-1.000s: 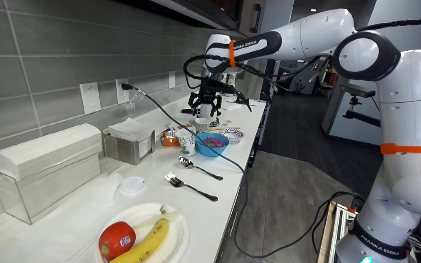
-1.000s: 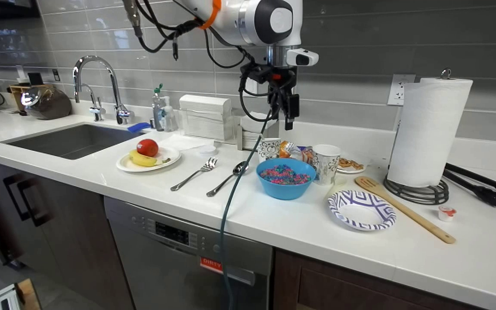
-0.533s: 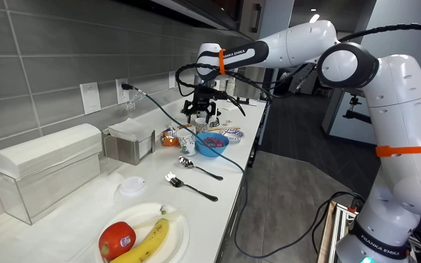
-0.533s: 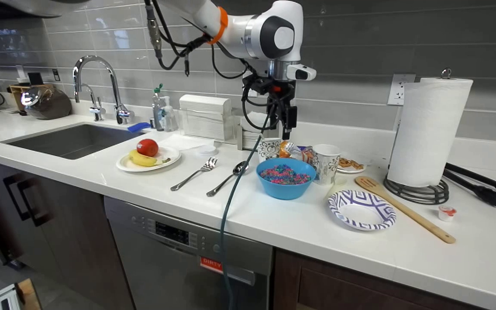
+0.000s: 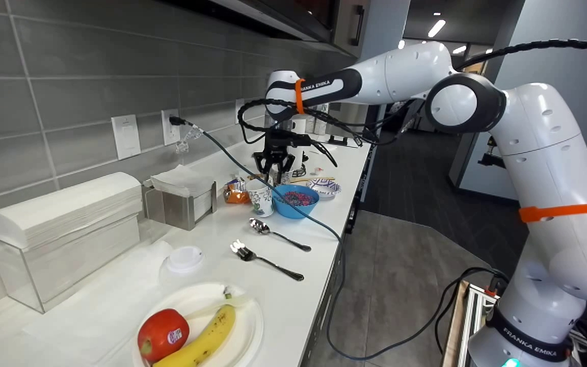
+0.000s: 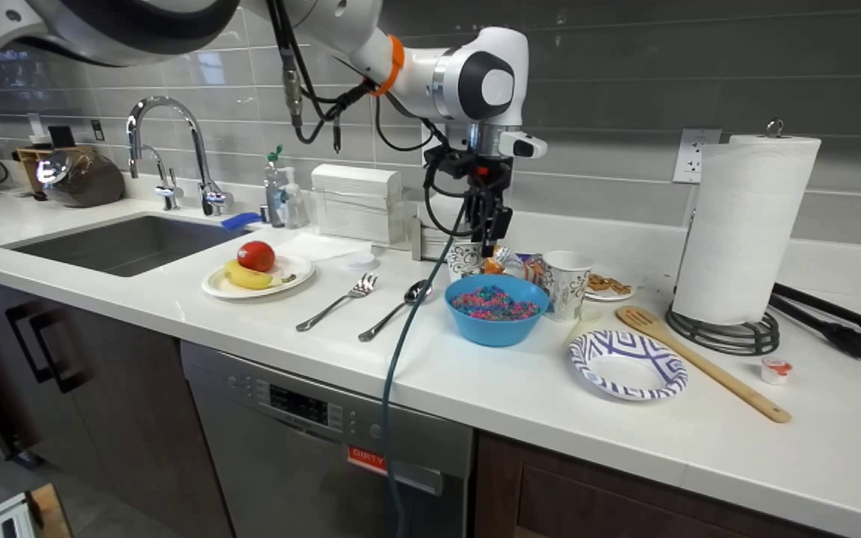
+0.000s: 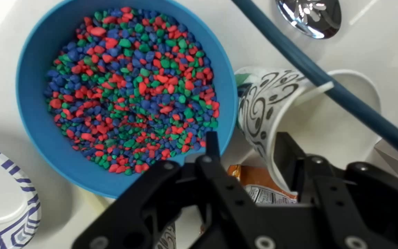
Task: Move the coffee cup on the left to the left.
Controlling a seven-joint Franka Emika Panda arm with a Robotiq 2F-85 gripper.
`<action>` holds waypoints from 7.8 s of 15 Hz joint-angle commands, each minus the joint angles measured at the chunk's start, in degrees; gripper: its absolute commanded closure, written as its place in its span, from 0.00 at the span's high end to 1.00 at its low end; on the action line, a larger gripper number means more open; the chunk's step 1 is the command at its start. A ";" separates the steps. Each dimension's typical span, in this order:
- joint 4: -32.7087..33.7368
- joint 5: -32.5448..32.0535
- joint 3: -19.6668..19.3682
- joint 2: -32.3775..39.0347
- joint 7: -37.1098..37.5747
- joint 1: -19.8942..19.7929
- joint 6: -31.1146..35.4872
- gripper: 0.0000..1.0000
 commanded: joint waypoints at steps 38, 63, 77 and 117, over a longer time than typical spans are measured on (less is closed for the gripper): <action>-26.05 -38.15 -5.84 -27.06 36.88 15.20 29.62 0.01; -28.05 -4.68 8.04 -24.58 -2.27 12.28 15.57 0.01; -22.52 -5.49 10.74 -12.85 -12.19 15.38 21.05 0.01; -26.30 -1.24 9.70 -14.84 -5.97 15.82 19.19 0.44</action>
